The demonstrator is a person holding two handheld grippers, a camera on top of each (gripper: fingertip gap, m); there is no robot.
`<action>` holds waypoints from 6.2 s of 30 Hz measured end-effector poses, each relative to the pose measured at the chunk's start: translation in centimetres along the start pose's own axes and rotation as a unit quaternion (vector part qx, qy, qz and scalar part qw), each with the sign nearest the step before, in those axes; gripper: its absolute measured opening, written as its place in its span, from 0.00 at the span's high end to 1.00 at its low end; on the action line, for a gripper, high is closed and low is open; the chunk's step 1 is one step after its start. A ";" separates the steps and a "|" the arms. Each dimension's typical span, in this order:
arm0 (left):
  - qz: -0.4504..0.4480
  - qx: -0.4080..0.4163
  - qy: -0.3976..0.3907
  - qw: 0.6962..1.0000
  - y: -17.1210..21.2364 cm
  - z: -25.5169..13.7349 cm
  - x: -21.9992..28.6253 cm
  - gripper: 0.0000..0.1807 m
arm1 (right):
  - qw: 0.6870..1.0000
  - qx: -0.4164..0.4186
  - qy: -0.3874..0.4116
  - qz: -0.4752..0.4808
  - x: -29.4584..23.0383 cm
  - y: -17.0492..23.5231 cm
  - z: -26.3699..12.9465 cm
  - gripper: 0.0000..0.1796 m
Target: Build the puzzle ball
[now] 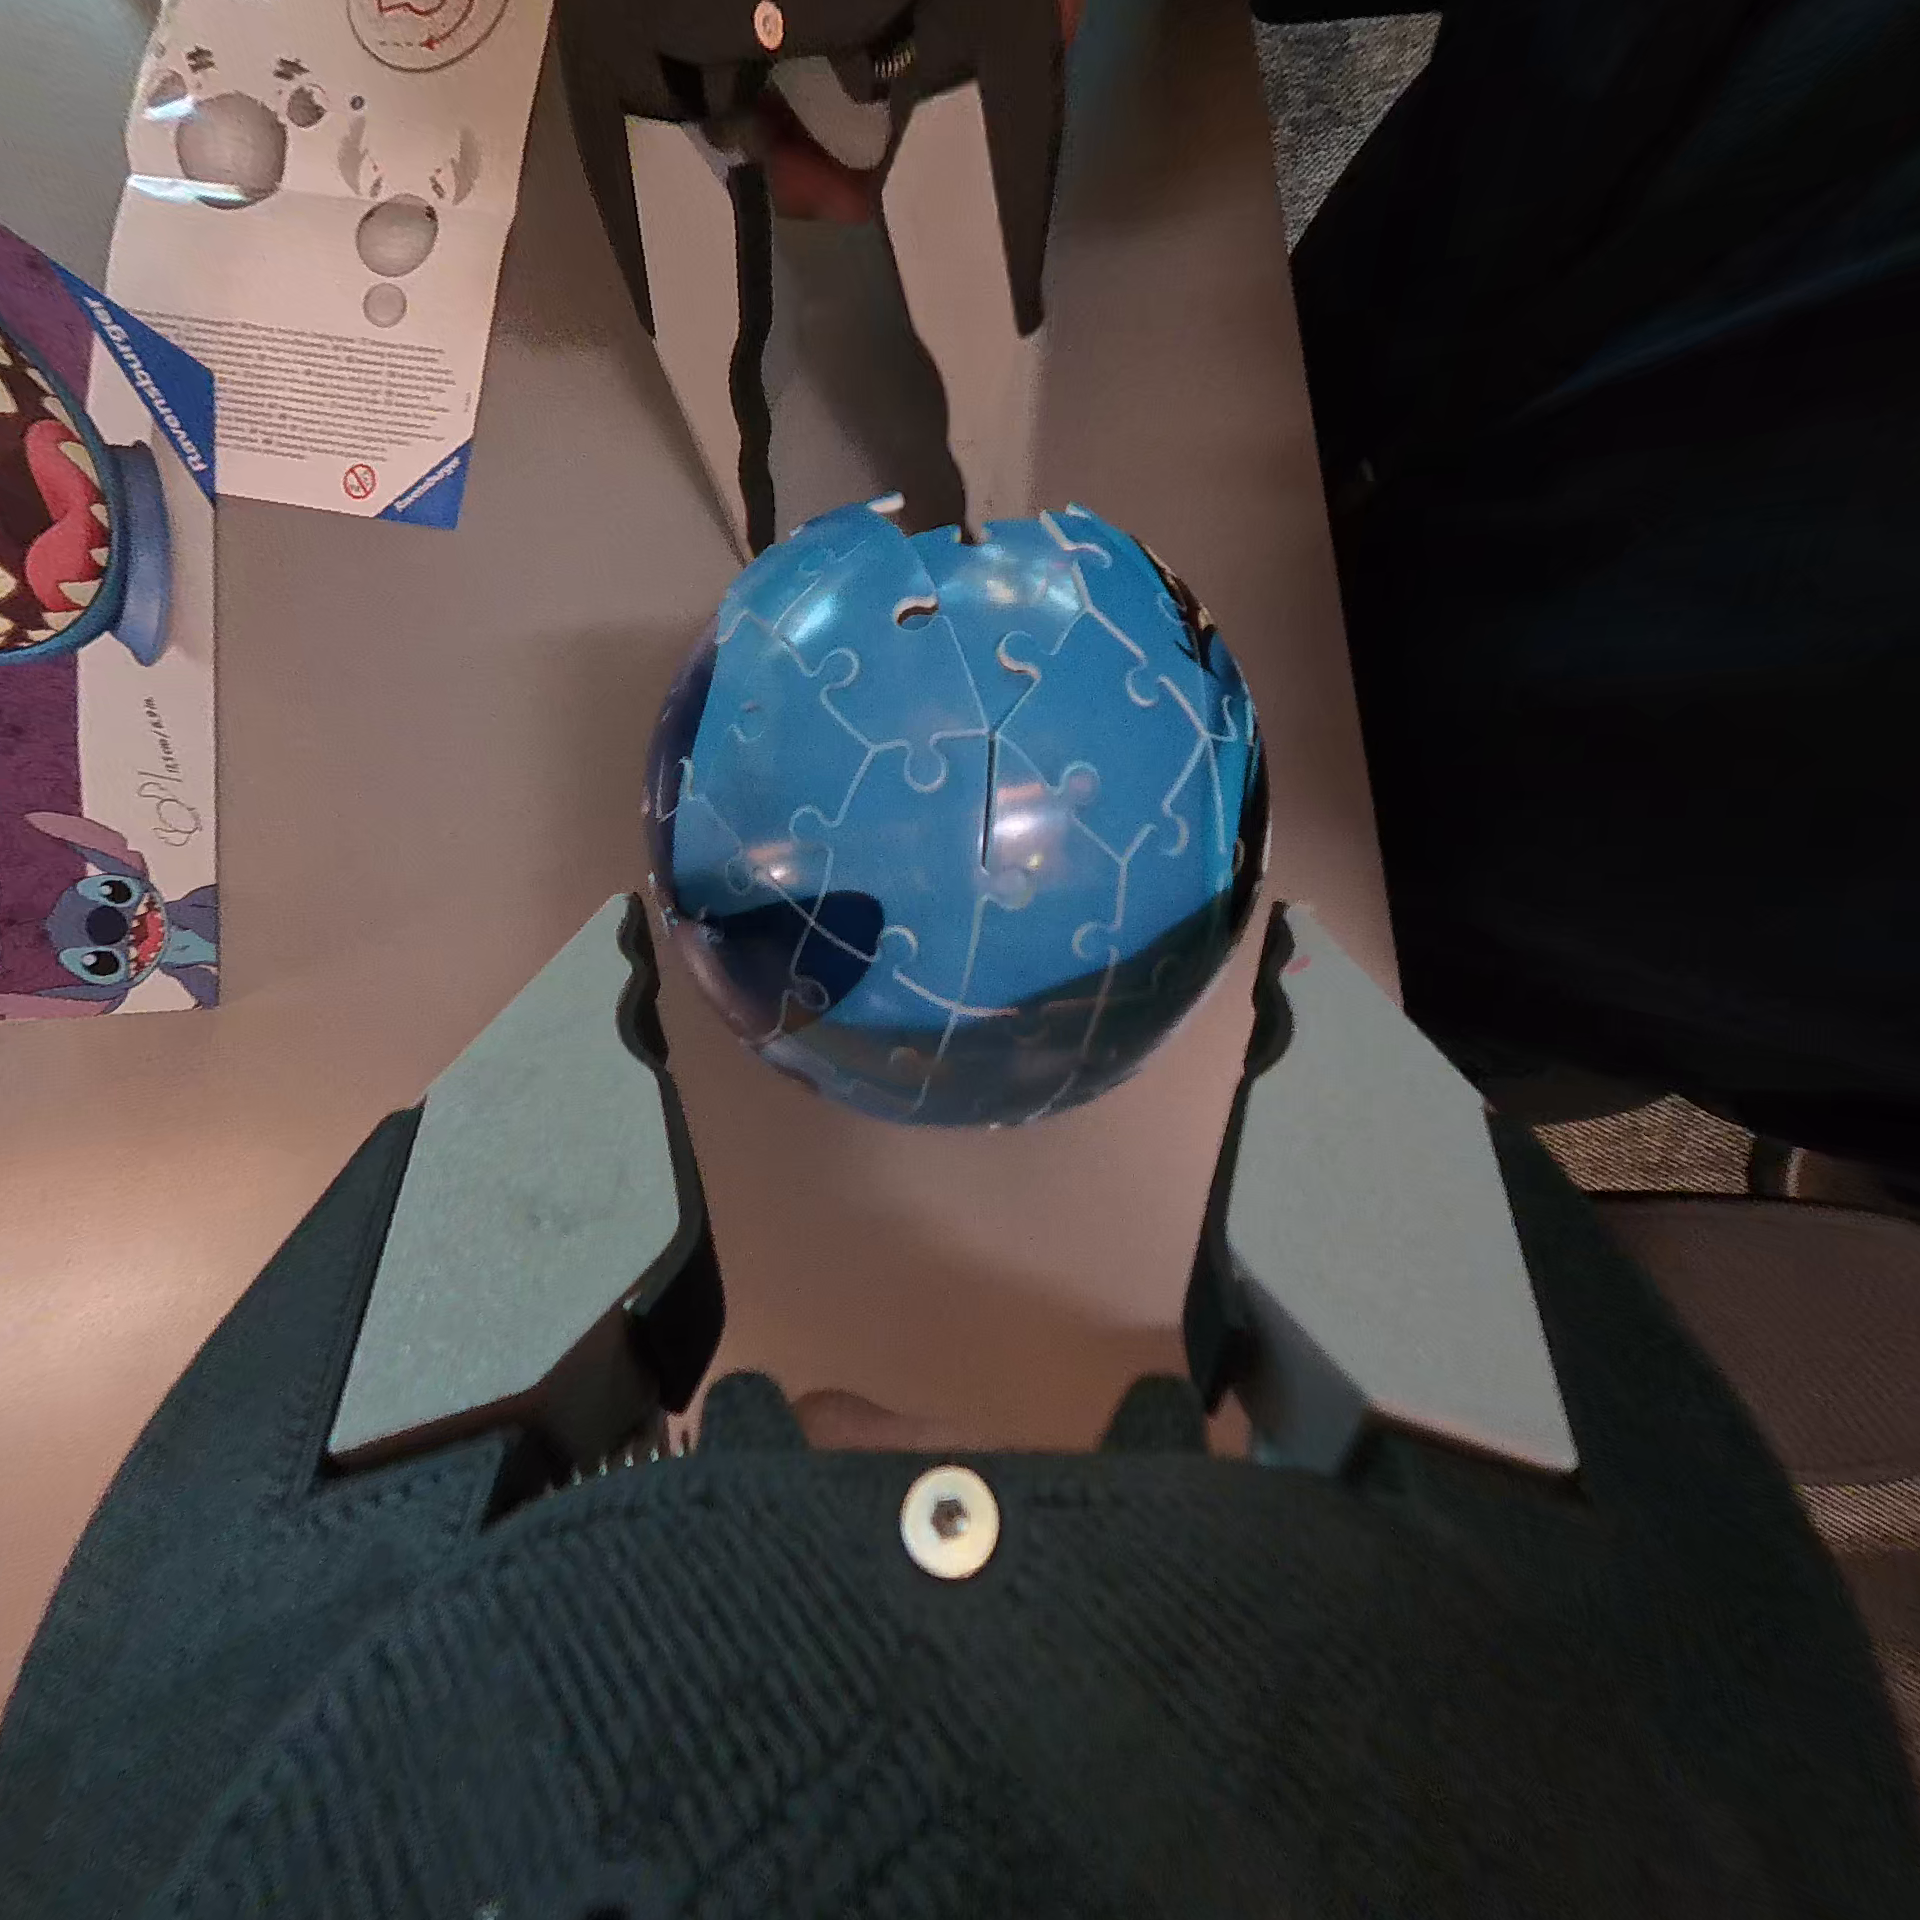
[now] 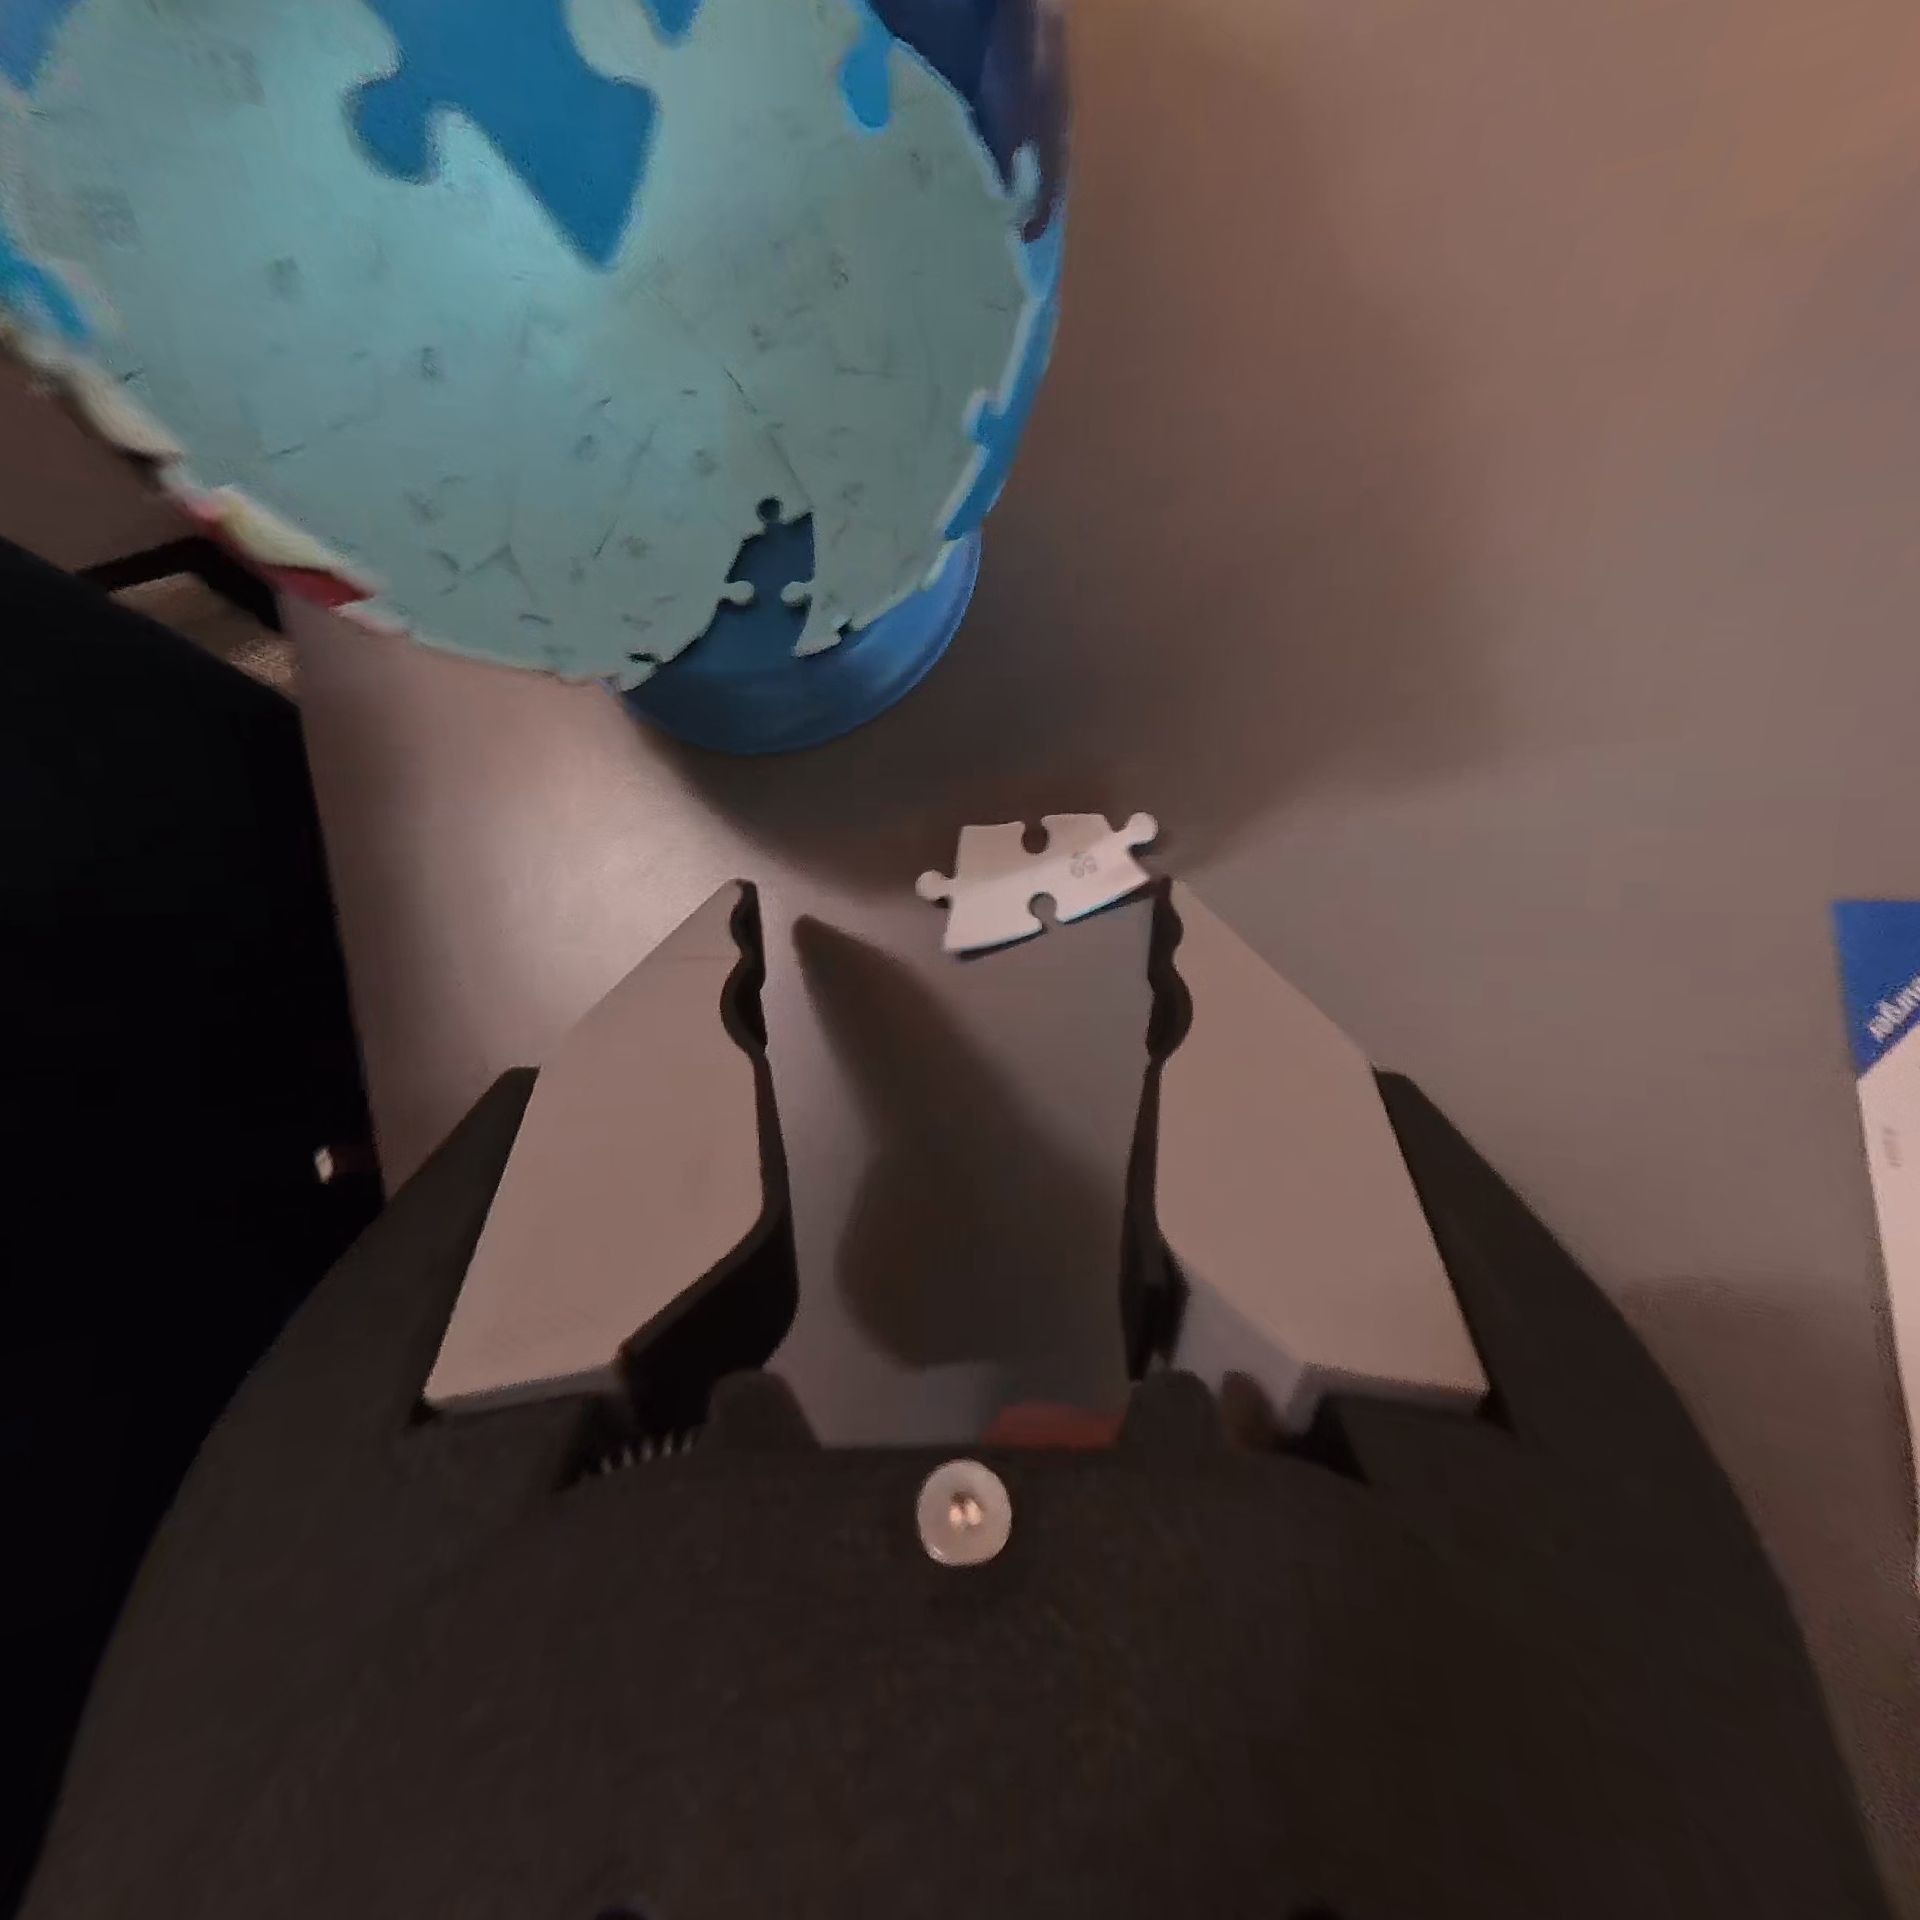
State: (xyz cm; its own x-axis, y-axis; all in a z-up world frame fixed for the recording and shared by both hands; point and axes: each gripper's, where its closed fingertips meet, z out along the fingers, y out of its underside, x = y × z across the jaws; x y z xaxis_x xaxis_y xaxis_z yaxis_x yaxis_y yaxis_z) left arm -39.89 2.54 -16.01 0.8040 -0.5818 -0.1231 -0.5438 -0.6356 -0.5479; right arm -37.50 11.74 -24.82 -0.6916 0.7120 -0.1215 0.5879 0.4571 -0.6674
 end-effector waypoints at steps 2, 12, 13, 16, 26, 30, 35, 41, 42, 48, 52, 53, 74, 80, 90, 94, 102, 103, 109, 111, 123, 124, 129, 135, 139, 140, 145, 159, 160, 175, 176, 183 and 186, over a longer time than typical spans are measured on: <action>0.000 0.005 -0.009 1.000 0.0 -0.4 -0.1 0.37 | 1.000 0.002 0.029 0.008 0.9 -0.4 0.4 0.61; -0.026 0.089 -0.101 0.991 0.2 -4.3 -0.8 0.38 | 0.998 0.029 0.033 -0.035 0.9 -1.4 -0.9 0.70; -0.032 0.104 -0.108 0.988 0.2 -4.6 -0.7 0.39 | 0.998 0.026 0.027 -0.045 0.5 -1.1 -1.0 0.75; -0.045 0.145 -0.115 0.982 0.2 -5.0 -0.3 0.40 | 0.994 -0.009 0.033 -0.102 0.6 0.3 0.1 0.80; -0.061 0.156 -0.127 0.978 1.4 -4.9 0.6 0.41 | 0.995 -0.038 0.029 -0.082 -1.4 0.9 -0.2 0.75; -0.063 0.161 -0.127 0.977 1.5 -4.7 0.8 0.41 | 0.990 -0.052 0.053 -0.117 -0.7 1.2 -0.8 0.73; -0.066 0.165 -0.130 0.976 1.7 -4.6 1.3 0.41 | 0.993 -0.055 0.011 -0.103 -0.7 1.3 -0.8 0.78; -0.073 0.172 -0.134 0.973 1.9 -4.8 1.2 0.41 | 0.993 -0.061 0.039 -0.093 -0.8 2.2 -1.5 0.74; -0.073 0.172 -0.132 0.974 1.9 -4.7 1.2 0.41 | 0.993 -0.059 0.041 -0.096 -0.8 2.2 -1.5 0.74; -0.069 0.177 -0.127 0.974 1.6 -4.2 1.1 0.41 | 0.993 -0.041 0.051 -0.094 -0.3 1.4 -1.8 0.72; -0.070 0.183 -0.128 0.972 1.5 -4.3 1.3 0.41 | 0.996 -0.045 0.012 -0.073 -0.7 1.5 -0.7 0.71; -0.069 0.182 -0.128 0.972 1.5 -4.3 1.3 0.41 | 0.996 -0.046 0.006 -0.071 -0.8 1.6 -0.8 0.73; -0.077 0.197 -0.134 0.968 1.7 -4.5 1.4 0.41 | 0.991 0.006 0.109 0.075 2.2 2.2 -3.1 0.84; -0.077 0.196 -0.131 0.969 1.8 -4.3 1.7 0.41 | 0.990 0.012 0.140 0.031 2.8 3.0 -2.7 0.91; -0.091 0.196 -0.128 0.968 2.1 -4.0 1.7 0.42 | 0.991 -0.001 0.129 -0.015 2.2 3.3 -3.1 0.84; -0.094 0.195 -0.127 0.968 2.0 -4.0 1.5 0.42 | 0.995 0.004 0.098 -0.034 1.8 3.4 -3.0 0.87; -0.101 0.192 -0.124 0.968 1.8 -3.5 1.5 0.42 | 0.996 0.014 0.085 -0.031 2.0 3.4 -3.0 0.88; -0.102 0.193 -0.123 0.968 1.8 -3.5 1.5 0.42 | 0.995 0.015 0.091 -0.032 2.1 3.4 -3.0 0.87; -0.102 0.190 -0.117 0.969 1.6 -3.2 1.3 0.42 | 0.996 0.030 0.079 -0.020 2.1 3.4 -3.0 0.88; -0.104 0.191 -0.117 0.969 1.6 -3.2 1.2 0.42 | 0.997 0.036 0.070 -0.017 2.1 3.4 -3.1 0.89; -0.114 0.187 -0.117 0.969 1.8 -2.8 1.3 0.44 | 0.994 0.080 0.015 -0.069 -1.5 -0.6 -3.0 0.89; -0.114 0.187 -0.117 0.969 1.8 -2.8 1.3 0.44 | 0.995 0.073 0.018 -0.072 -1.7 -0.9 -2.7 0.89; -0.114 0.185 -0.120 0.969 2.1 -2.8 1.5 0.44 | 0.995 0.080 0.008 -0.054 -3.3 -2.7 -1.0 0.89; -0.113 0.195 -0.127 0.966 2.5 -3.4 1.6 0.45 | 0.995 0.083 0.014 -0.043 -4.0 -3.4 0.7 0.89; -0.114 0.197 -0.126 0.966 2.9 -3.4 1.8 0.45 | 0.996 0.081 0.021 -0.033 -4.1 -3.6 1.6 0.89; -0.115 0.199 -0.126 0.965 3.0 -3.4 1.8 0.45 | 0.996 0.082 0.018 -0.029 -4.2 -3.7 1.7 0.89; -0.114 0.203 -0.125 0.965 3.2 -3.5 1.9 0.46 | 0.996 0.085 0.015 -0.027 -4.3 -4.3 1.9 0.89; -0.081 0.199 -0.093 0.972 1.5 -2.2 1.3 0.46 | 0.998 0.053 0.020 0.005 -4.5 -4.2 2.3 0.89; -0.079 0.198 -0.092 0.973 1.4 -2.1 1.3 0.46 | 0.999 0.048 0.020 0.007 -4.5 -4.1 2.3 0.89; -0.062 0.192 -0.077 0.976 0.4 -1.2 1.2 0.44 | 0.999 0.035 0.002 0.025 -5.0 -4.2 2.3 0.90; -0.062 0.193 -0.077 0.976 0.4 -1.2 1.3 0.44 | 0.999 0.038 0.004 0.024 -4.9 -4.3 2.2 0.91; -0.062 0.192 -0.075 0.977 0.4 -1.3 1.2 0.45 | 0.998 0.059 -0.004 -0.028 -5.6 -4.4 1.2 0.90; -0.060 0.192 -0.076 0.977 0.4 -1.2 1.1 0.45 | 0.988 0.065 -0.011 -0.138 -6.0 -3.8 0.7 0.87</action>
State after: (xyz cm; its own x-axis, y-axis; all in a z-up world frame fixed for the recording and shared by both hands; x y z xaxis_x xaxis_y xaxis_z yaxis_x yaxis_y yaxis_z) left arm -39.46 1.06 -15.37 0.8988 -0.4143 -0.1435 -0.3361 -0.4408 -0.8323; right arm -35.84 5.34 -22.10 -0.8275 0.5578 0.0635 0.3179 0.5588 -0.7660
